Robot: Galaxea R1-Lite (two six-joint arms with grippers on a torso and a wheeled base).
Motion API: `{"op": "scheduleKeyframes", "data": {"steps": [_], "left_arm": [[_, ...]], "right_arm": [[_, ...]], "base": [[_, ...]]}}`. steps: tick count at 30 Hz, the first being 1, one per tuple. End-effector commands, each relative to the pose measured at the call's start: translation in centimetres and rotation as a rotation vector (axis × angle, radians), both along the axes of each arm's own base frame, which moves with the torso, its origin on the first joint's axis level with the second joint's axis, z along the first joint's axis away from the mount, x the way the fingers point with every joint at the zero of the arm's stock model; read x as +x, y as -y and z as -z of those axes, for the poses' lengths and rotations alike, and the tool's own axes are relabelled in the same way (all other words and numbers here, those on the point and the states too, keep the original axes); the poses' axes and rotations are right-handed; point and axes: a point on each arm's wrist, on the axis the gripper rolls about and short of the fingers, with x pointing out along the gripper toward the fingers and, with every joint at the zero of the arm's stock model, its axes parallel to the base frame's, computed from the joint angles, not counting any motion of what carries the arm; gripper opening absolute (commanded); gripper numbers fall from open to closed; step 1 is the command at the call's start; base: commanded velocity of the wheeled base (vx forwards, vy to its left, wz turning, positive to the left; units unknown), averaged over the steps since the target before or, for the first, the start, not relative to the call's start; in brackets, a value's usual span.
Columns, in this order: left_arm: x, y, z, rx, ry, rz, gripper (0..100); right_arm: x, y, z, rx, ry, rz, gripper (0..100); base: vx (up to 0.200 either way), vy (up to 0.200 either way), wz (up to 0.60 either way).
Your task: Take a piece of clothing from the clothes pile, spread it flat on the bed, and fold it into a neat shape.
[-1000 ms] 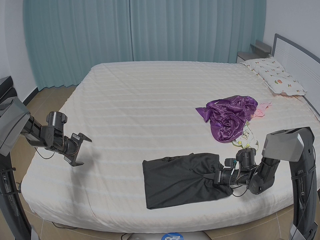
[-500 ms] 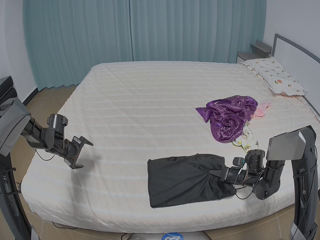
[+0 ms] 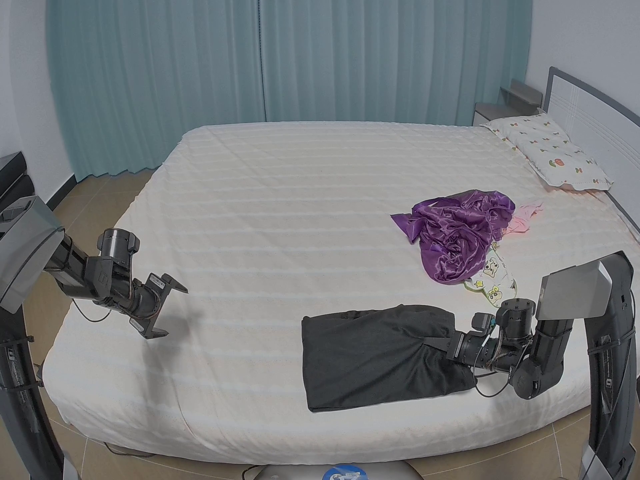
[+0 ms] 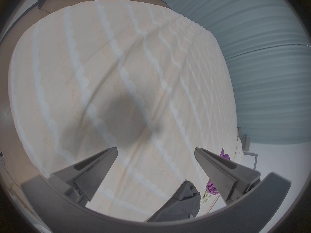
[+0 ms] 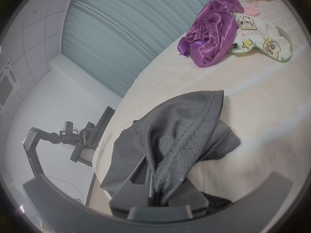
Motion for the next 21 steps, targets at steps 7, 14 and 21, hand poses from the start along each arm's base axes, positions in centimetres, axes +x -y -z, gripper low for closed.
{"op": "scheduleKeyframes", "data": {"steps": [7, 14, 21], "left_arm": [[0.1, 0.0, 0.1, -0.003, -0.001, -0.005, 100], [0.1, 0.0, 0.0, -0.008, 0.000, -0.011, 100], [0.1, 0.0, 0.0, -0.006, 0.001, -0.008, 100]], "right_arm": [[0.3, 0.0, -0.1, 0.002, 0.012, 0.002, 0], [1.2, -0.1, -0.6, 0.005, 0.052, 0.004, 0], [2.2, 0.8, -2.2, 0.002, 0.071, 0.029, 0]], "base": [[0.000, 0.000, 0.00], [0.000, 0.000, 0.00], [0.000, -0.143, 0.00]]}}
